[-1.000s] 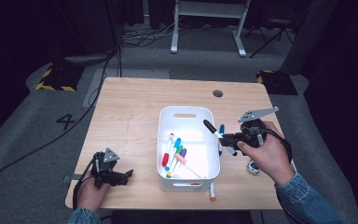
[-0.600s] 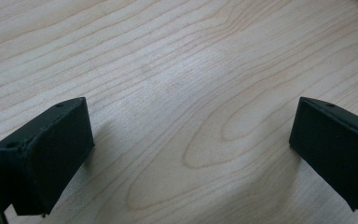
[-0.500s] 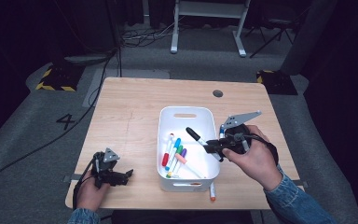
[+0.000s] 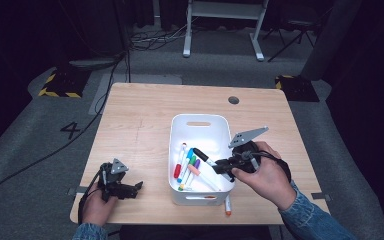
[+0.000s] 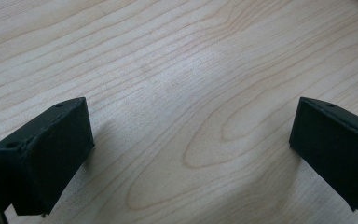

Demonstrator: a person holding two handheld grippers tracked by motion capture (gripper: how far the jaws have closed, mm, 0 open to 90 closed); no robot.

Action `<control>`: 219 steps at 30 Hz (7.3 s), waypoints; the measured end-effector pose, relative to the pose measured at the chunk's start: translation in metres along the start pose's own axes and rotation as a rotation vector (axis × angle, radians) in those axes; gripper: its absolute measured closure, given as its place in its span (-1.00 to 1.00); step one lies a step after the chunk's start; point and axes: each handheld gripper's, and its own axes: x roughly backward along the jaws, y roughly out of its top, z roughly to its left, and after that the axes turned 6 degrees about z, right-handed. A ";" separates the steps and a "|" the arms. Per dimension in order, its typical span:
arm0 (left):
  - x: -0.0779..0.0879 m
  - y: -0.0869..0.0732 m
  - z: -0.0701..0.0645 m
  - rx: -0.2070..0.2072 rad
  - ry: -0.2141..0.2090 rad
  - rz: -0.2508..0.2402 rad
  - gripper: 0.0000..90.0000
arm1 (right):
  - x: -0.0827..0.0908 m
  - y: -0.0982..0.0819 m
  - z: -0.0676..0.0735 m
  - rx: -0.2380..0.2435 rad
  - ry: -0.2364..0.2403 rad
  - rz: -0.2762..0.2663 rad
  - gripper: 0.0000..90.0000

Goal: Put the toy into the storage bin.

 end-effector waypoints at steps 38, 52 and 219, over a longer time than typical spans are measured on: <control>0.000 0.000 0.000 0.000 0.000 0.002 -1.00 | -0.037 -0.002 0.007 0.067 -0.002 0.088 0.20; 0.000 0.000 0.000 0.001 0.002 0.001 -1.00 | -0.012 -0.004 -0.003 0.031 -0.025 0.010 0.23; 0.000 0.000 0.001 -0.004 -0.006 0.000 -1.00 | 0.030 -0.016 -0.047 -0.110 -0.083 -0.128 0.71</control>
